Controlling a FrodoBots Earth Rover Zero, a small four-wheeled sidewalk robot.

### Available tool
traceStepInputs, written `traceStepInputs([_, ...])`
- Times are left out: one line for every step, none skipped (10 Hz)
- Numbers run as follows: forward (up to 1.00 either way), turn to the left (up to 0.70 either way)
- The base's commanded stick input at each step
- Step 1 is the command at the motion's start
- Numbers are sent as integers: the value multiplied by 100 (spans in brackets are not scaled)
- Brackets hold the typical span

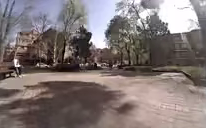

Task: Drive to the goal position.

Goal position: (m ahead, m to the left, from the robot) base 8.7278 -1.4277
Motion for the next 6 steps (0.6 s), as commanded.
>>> traceStepInputs([70, 0])
traceStepInputs([70, 0])
traceStepInputs([70, 0])
traceStepInputs([70, 0])
traceStepInputs([70, 0])
traceStepInputs([70, 0])
